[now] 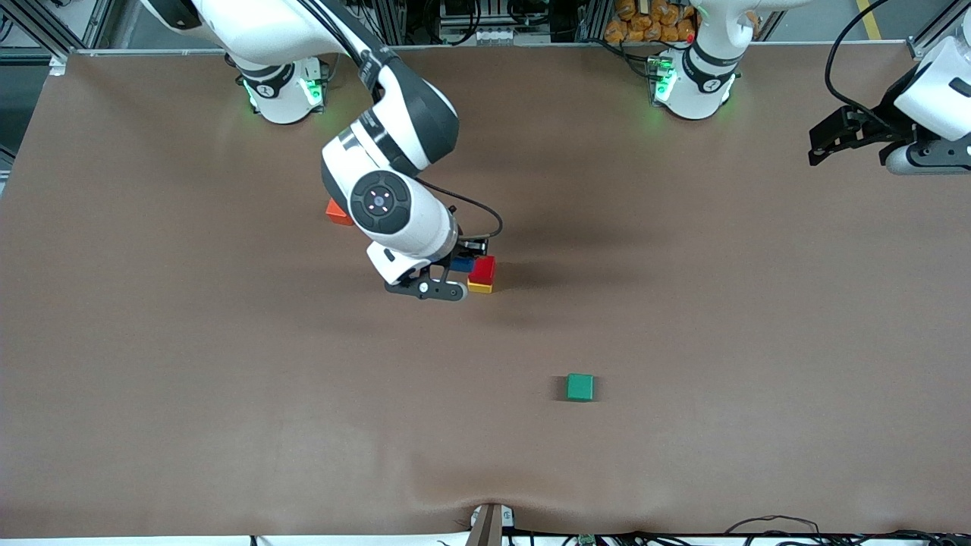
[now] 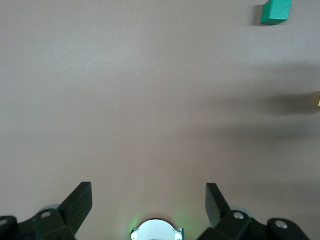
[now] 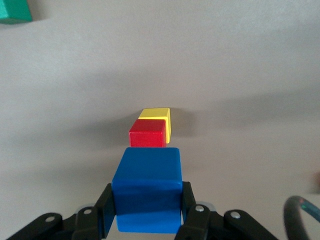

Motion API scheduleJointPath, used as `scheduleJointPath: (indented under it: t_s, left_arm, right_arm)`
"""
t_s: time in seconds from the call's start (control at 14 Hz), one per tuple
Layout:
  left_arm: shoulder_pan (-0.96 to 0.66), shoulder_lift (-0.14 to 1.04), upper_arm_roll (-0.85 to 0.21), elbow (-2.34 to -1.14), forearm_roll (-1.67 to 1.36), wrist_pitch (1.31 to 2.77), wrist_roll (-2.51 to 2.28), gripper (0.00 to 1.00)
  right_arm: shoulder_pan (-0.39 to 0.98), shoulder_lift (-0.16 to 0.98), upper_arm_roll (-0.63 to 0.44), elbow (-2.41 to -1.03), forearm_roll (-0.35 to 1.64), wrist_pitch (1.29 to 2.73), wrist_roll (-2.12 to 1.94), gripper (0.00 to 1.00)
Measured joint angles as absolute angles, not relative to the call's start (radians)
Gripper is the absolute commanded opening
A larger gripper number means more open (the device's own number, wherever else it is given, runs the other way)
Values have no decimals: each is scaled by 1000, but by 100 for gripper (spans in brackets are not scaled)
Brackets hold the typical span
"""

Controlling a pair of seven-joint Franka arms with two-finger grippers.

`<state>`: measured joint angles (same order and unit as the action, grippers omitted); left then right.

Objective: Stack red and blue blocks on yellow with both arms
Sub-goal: 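Lower the blue cube onto the red cube with the right gripper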

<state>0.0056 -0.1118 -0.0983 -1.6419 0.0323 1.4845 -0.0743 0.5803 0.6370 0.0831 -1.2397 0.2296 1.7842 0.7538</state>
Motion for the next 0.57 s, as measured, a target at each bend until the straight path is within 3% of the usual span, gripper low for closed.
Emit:
scheduleJointPath:
  t_s: [0.57]
  left_arm:
    - [5, -111, -99, -1641, 32, 1486, -74, 100]
  right_arm:
    - [630, 712, 83, -1238, 229, 1851, 755, 0]
